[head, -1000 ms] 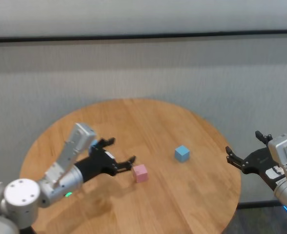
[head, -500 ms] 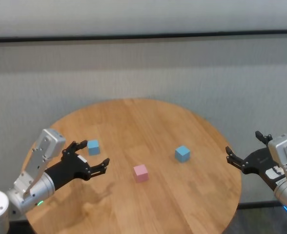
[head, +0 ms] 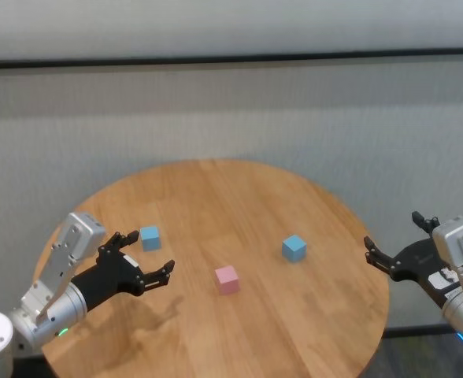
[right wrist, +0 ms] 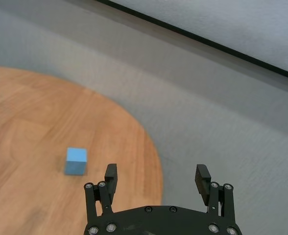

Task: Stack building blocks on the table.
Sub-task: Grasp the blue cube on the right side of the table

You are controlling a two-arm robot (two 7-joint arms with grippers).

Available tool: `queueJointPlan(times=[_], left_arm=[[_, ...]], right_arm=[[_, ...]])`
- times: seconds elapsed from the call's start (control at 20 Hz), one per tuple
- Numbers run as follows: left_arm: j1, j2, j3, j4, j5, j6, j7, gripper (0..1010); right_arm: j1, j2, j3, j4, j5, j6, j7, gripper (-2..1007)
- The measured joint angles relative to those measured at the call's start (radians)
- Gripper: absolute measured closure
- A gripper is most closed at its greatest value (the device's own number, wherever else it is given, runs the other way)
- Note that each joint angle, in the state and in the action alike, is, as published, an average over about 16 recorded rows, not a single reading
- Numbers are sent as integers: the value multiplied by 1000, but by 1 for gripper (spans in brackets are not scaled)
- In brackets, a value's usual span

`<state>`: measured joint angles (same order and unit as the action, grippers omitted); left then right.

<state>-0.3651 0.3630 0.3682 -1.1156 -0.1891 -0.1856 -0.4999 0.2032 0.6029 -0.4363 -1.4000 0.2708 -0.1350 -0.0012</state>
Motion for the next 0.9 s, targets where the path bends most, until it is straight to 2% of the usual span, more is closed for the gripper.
queueJointPlan(times=[0.15, 0.3, 0.65, 0.9], left_arm=[[-2, -1, 0, 2, 0, -1, -1, 10], [-3, -3, 1, 5, -1, -2, -3, 10], [-6, -5, 1, 9, -2, -4, -4, 10], [-7, -6, 2, 10, -3, -5, -5, 10]], right_arm=[[5, -4, 15, 12, 26, -11, 30, 4], [13, -13, 33, 27, 67, -23, 77, 4], [45, -52, 80, 80, 206, -40, 226, 4], [78, -88, 91, 128, 285, -34, 324, 4]])
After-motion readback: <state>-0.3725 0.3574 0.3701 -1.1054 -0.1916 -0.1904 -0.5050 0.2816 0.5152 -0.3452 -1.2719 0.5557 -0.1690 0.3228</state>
